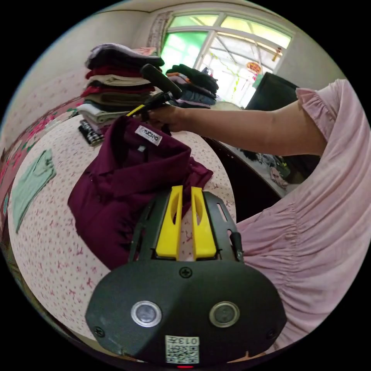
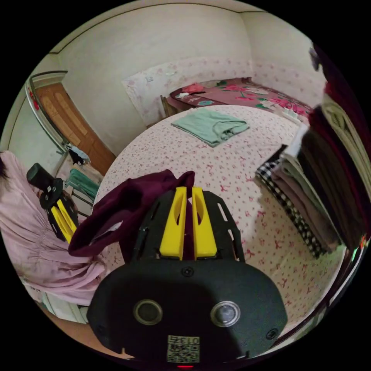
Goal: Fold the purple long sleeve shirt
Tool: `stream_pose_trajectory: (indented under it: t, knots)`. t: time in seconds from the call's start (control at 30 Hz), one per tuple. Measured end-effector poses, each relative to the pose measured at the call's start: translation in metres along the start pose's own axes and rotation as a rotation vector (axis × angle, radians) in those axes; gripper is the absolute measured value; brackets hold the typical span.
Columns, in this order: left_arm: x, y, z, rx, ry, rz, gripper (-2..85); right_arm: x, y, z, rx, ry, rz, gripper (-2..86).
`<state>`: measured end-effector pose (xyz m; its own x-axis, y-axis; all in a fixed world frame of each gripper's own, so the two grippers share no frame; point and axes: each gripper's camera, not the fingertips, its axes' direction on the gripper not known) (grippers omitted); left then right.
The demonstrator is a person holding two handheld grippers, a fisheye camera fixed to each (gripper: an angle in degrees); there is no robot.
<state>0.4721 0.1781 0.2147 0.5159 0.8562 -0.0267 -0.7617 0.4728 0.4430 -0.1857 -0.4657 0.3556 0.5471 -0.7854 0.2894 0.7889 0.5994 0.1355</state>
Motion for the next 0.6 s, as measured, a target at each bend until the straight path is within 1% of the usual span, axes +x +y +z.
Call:
stream_pose_trajectory:
  t: [0.1,0.23,0.43,0.53,0.6]
  knots:
    - [0.023,-0.031,0.034,-0.027,0.025,0.051,3.1,0.031,0.047,-0.026,0.032,0.005,0.063,2.0]
    - [0.05,-0.066,0.075,-0.05,0.015,0.115,3.1,0.064,0.099,-0.062,0.07,0.014,0.082,2.2]
    - [0.072,-0.094,0.157,-0.145,0.002,0.131,3.3,0.111,0.17,-0.077,0.028,0.004,0.153,2.5]
    - [0.082,-0.104,0.188,-0.158,-0.021,0.149,3.7,0.125,0.193,-0.086,0.034,-0.002,0.185,2.7]
    - [0.083,-0.109,0.21,-0.212,-0.017,0.118,4.2,0.139,0.214,-0.097,0.021,0.004,0.249,3.2]
